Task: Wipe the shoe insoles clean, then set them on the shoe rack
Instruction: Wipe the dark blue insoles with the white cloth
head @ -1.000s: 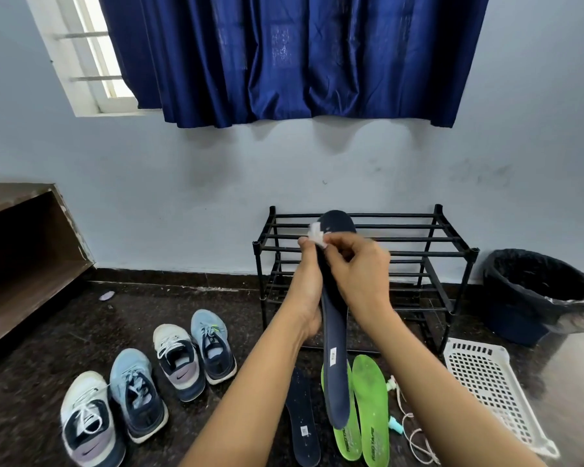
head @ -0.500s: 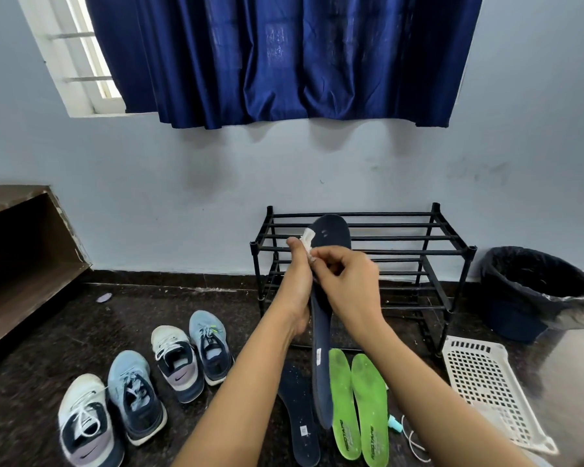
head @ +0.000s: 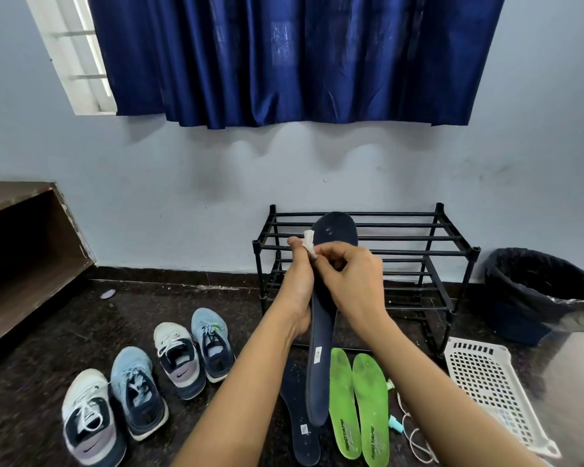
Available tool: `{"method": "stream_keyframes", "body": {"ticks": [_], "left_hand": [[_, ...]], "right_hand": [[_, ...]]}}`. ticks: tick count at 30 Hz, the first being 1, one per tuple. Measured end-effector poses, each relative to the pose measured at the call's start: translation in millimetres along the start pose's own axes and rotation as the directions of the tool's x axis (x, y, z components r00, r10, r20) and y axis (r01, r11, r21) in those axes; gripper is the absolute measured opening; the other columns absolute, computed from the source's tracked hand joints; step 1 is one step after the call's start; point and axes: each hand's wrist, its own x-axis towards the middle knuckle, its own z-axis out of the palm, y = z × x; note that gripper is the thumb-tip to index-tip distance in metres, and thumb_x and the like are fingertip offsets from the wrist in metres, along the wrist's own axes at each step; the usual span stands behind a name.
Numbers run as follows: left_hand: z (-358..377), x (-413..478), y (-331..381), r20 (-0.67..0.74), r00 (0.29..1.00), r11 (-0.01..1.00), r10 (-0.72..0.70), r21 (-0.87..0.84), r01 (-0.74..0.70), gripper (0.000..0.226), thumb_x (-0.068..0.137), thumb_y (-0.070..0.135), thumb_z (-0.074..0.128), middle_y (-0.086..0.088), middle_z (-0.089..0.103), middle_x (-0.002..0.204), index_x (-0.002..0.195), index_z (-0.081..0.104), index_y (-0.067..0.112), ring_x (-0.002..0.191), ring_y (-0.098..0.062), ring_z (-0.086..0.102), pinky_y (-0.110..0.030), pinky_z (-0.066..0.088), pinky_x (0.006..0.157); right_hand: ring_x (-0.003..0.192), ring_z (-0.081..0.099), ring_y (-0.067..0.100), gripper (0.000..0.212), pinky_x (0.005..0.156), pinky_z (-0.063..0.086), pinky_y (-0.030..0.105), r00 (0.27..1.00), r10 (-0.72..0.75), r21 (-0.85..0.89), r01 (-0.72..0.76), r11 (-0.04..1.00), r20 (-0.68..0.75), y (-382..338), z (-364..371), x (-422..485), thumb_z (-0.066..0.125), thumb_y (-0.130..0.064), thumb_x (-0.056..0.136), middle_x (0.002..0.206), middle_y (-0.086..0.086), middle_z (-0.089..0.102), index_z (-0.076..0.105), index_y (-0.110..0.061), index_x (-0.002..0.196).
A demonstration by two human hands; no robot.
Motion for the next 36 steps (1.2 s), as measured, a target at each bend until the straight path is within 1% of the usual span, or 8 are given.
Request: {"method": "stream_keyframes", "body": {"ticks": [4,9,14,19,23,28,32,36], "left_hand": [[6,-4,-8,0.037,0.999,0.999,-0.016,0.037,0.015,0.073,0.096,0.066,0.017,-0.005,0.072,0.066,0.104,0.066,0.012,0.058,-0.014,0.069,-0.020,0.051,0.049],[-1,1,-4,-0.022,1.000,0.999,-0.006,0.032,0.007,0.074,0.094,0.070,0.019,-0.007,0.071,0.066,0.096,0.069,0.015,0.059,-0.017,0.069,-0.024,0.053,0.052],[-3,1,-2,-0.019,1.000,0.998,0.003,0.067,-0.002,0.071,0.097,0.065,0.017,-0.004,0.070,0.060,0.089,0.067,0.016,0.054,-0.014,0.068,-0.022,0.052,0.049],[2,-4,-7,0.016,1.000,0.997,-0.009,0.075,0.007,0.071,0.096,0.067,0.017,-0.004,0.071,0.064,0.094,0.067,0.016,0.057,-0.014,0.068,-0.023,0.053,0.053],[-5,0,2,-0.033,0.999,1.000,0.020,0.024,-0.019,0.072,0.095,0.068,0.019,-0.007,0.072,0.069,0.092,0.069,0.016,0.062,-0.017,0.070,-0.025,0.055,0.056],[-2,-3,-3,-0.009,1.000,0.999,0.008,0.042,-0.008,0.071,0.096,0.067,0.020,-0.006,0.072,0.067,0.097,0.068,0.015,0.060,-0.017,0.070,-0.024,0.054,0.053],[4,-5,-8,0.019,0.999,0.997,-0.033,0.069,0.031,0.072,0.095,0.069,0.020,-0.006,0.072,0.066,0.098,0.067,0.014,0.062,-0.017,0.068,-0.025,0.052,0.056],[-2,-1,-2,-0.014,1.000,0.999,-0.013,0.040,0.014,0.070,0.095,0.068,0.021,-0.006,0.071,0.067,0.099,0.069,0.017,0.059,-0.017,0.069,-0.024,0.053,0.051]], "right_hand": [[0.078,0.065,0.016,0.014,0.080,0.050,0.042,0.990,0.035,-0.097,-0.048,0.994,-0.137,5,-10,17,0.065,-0.033,0.078,0.075,-0.009,0.071,0.074,-0.028,0.087],[0.075,0.065,0.006,0.013,0.081,0.051,0.029,0.997,0.061,-0.002,-0.061,0.998,-0.038,-2,-5,-2,0.069,-0.017,0.079,0.083,-0.006,0.073,0.075,-0.022,0.089],[0.073,0.064,0.007,0.009,0.084,0.040,0.018,0.999,0.033,-0.073,-0.035,0.997,-0.029,2,-2,-3,0.069,-0.022,0.079,0.076,-0.011,0.071,0.074,-0.026,0.086],[0.077,0.065,0.014,0.008,0.088,0.044,0.042,0.985,0.096,-0.066,-0.106,0.992,-0.147,2,-8,12,0.068,-0.026,0.081,0.077,-0.009,0.071,0.073,-0.026,0.087],[0.074,0.066,0.006,0.013,0.083,0.051,0.035,0.999,0.039,0.038,-0.037,0.999,-0.037,-4,3,-5,0.070,-0.015,0.078,0.081,-0.010,0.072,0.075,-0.022,0.087],[0.079,0.063,0.015,0.010,0.080,0.030,0.029,0.995,0.009,-0.164,-0.025,0.986,-0.100,2,0,5,0.068,-0.027,0.081,0.079,-0.008,0.071,0.073,-0.028,0.089],[0.080,0.064,0.017,0.009,0.089,0.043,0.042,0.979,0.096,-0.085,-0.112,0.990,-0.179,3,-10,13,0.067,-0.025,0.082,0.077,-0.008,0.070,0.073,-0.027,0.089],[0.074,0.064,0.011,0.012,0.084,0.048,0.042,0.996,0.063,0.007,-0.063,0.998,-0.070,0,0,0,0.068,-0.016,0.078,0.074,-0.012,0.067,0.072,-0.025,0.085]]}}
